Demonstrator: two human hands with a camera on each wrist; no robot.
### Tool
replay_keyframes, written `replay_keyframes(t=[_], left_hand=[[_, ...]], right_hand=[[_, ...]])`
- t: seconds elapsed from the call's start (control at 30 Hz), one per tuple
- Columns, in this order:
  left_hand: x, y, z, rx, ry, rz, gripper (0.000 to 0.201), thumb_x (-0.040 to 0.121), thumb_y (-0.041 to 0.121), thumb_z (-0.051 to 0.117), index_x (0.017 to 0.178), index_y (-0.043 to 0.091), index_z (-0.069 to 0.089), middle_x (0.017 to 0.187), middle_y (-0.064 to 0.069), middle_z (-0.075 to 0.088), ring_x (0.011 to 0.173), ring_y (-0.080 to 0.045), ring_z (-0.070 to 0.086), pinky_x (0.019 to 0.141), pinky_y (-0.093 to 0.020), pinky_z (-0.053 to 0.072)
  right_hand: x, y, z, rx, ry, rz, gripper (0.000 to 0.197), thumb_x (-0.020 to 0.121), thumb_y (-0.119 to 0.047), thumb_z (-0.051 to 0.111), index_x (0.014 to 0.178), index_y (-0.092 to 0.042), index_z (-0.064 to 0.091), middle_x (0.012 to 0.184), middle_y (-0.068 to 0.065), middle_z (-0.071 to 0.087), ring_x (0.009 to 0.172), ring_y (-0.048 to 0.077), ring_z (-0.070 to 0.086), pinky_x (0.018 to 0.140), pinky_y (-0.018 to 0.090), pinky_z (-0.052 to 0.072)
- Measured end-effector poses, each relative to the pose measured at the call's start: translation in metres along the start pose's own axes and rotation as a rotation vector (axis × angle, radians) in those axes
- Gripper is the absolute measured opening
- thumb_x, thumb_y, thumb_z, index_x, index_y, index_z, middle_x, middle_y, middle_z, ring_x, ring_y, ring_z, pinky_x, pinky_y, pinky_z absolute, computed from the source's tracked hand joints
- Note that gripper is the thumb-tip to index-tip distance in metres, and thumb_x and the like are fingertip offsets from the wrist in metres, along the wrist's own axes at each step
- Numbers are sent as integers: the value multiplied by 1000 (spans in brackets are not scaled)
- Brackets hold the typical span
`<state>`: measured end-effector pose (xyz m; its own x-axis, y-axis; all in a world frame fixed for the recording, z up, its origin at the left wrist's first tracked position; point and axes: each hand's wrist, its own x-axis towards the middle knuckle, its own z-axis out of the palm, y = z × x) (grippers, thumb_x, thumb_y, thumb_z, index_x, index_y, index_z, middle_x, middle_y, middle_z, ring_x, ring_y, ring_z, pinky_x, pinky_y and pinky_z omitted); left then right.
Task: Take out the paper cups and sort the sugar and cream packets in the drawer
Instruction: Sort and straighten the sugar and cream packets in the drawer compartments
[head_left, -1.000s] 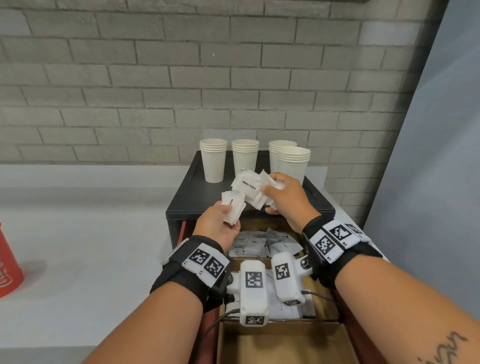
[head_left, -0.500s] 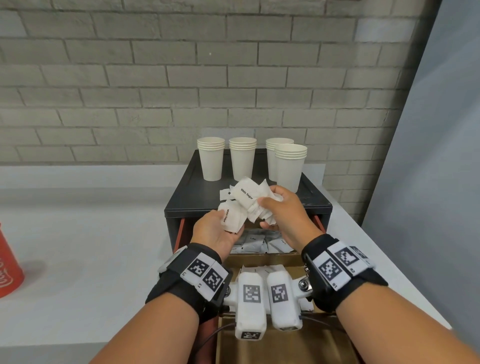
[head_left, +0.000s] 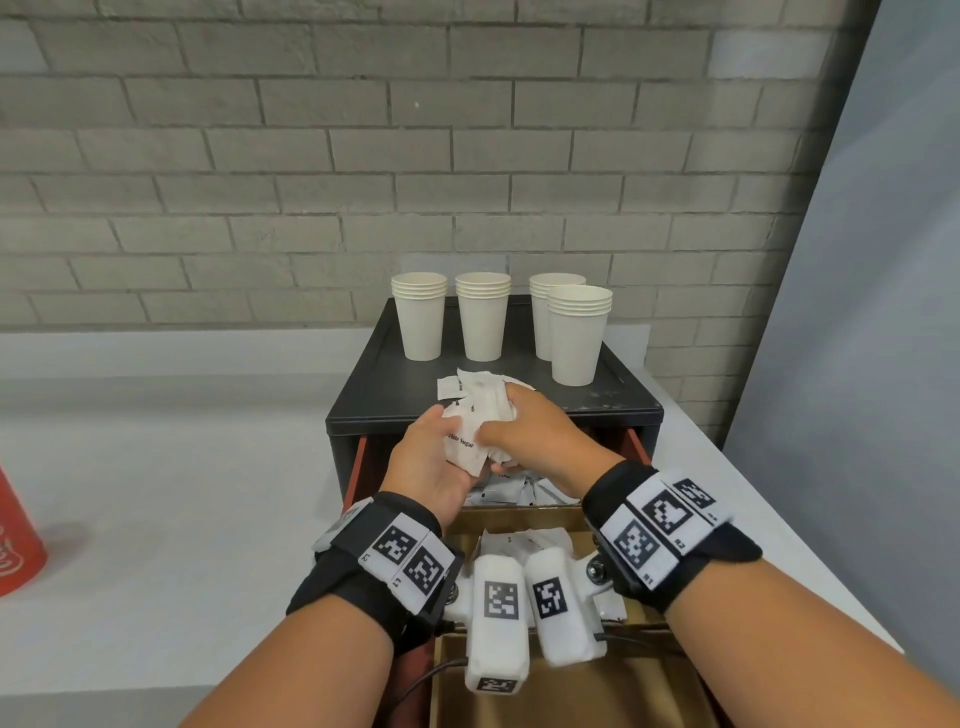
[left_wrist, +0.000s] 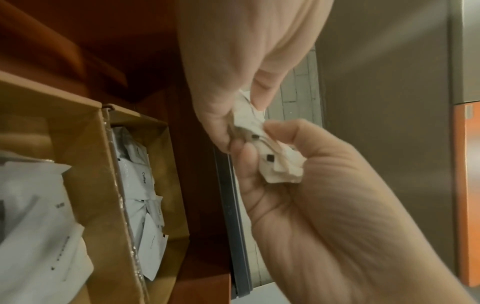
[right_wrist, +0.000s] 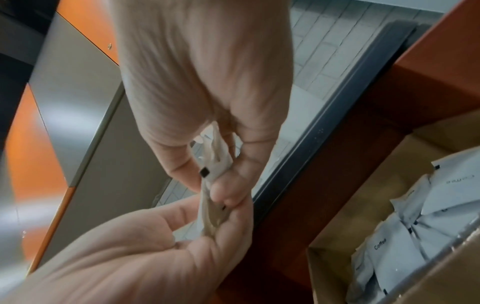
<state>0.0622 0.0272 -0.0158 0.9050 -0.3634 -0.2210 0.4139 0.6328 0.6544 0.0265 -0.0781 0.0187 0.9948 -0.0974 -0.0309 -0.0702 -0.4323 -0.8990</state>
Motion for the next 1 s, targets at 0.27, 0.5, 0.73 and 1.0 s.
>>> replay_keyframes(t=[0.27, 0.5, 0.73, 1.0], left_hand=[[-3, 8, 0, -105, 136, 67, 54, 96, -8, 32, 143, 17, 32, 139, -19, 45, 113, -36, 55, 80, -47, 49], [-8, 4, -2, -87, 158, 42, 25, 99, 22, 42, 117, 11, 55, 112, -14, 65, 92, -27, 63, 83, -40, 50], [-8, 6, -1, -149, -44, 1, 60, 90, 56, 44, 126, 10, 55, 124, -17, 62, 114, -31, 58, 95, -48, 46], [0, 12, -12, -160, 90, 84, 34, 94, -3, 40, 125, 6, 50, 113, -18, 61, 92, -30, 62, 76, -42, 52]], right_hand=[[0, -2, -13, 185, -18, 28, 23, 91, -11, 58, 110, -21, 49, 110, 7, 59, 78, 12, 60, 59, 22, 54], [3, -6, -18, 206, 124, -75, 19, 94, -9, 52, 111, -17, 51, 111, 4, 56, 85, 10, 59, 59, 19, 57], [10, -3, 6, -357, 124, -135, 35, 92, -20, 54, 125, -13, 59, 131, 4, 57, 118, 19, 52, 91, 23, 38], [22, -15, -3, -293, 65, -106, 42, 93, -39, 51, 122, -10, 62, 110, 6, 62, 90, 18, 61, 79, 27, 49]])
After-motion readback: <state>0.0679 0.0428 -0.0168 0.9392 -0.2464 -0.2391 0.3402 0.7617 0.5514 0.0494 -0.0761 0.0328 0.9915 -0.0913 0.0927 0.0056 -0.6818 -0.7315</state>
